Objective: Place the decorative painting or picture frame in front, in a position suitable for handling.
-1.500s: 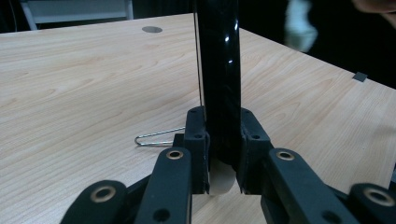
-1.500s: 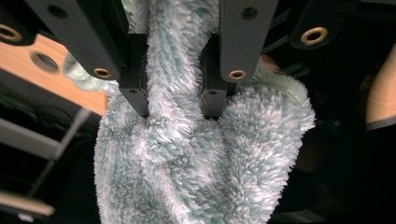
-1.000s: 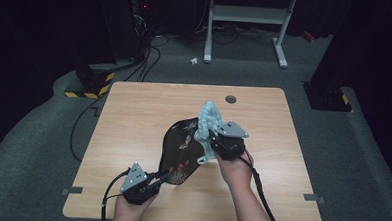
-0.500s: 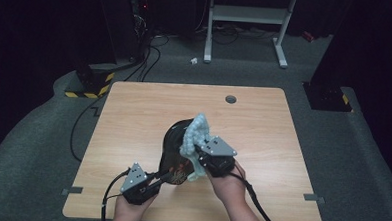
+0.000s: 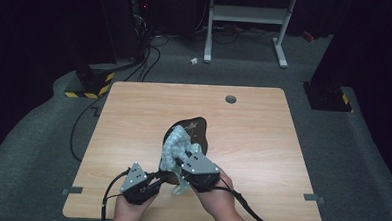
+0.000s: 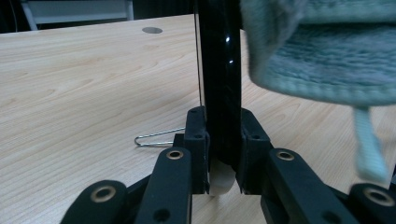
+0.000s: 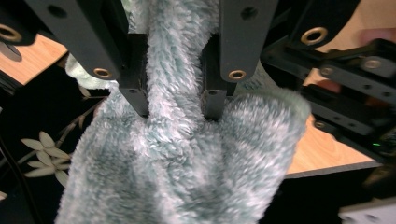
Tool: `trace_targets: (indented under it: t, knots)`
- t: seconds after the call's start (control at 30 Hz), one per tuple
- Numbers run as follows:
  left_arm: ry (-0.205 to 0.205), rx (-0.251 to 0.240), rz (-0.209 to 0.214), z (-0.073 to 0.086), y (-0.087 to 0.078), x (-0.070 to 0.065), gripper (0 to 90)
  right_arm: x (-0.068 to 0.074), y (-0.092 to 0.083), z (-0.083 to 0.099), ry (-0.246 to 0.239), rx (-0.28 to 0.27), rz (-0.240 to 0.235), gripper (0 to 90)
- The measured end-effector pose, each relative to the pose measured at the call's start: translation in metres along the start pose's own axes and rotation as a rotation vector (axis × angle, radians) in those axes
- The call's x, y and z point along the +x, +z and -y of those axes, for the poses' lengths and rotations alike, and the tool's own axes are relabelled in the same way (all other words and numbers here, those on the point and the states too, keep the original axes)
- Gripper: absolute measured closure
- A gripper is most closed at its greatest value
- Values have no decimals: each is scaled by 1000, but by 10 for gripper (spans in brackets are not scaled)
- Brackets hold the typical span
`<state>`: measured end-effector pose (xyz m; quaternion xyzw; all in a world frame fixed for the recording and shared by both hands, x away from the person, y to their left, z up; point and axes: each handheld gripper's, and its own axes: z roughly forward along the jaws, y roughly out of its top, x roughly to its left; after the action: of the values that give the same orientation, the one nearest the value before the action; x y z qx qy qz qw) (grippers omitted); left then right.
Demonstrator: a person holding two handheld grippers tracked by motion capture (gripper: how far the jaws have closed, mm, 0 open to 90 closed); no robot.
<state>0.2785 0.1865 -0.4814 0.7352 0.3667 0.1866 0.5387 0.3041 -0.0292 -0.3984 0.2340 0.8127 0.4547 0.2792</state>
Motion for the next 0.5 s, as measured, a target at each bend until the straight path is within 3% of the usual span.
trace_targets:
  t: [0.07, 0.5]
  knots:
    - [-4, 0, 1, 0, 0, 0, 775, -6, 2, 2, 4, 11, 17, 699]
    - [-2, 0, 4, 0, 0, 1, 775, -76, 22, 22, 158, 102, 170, 700]
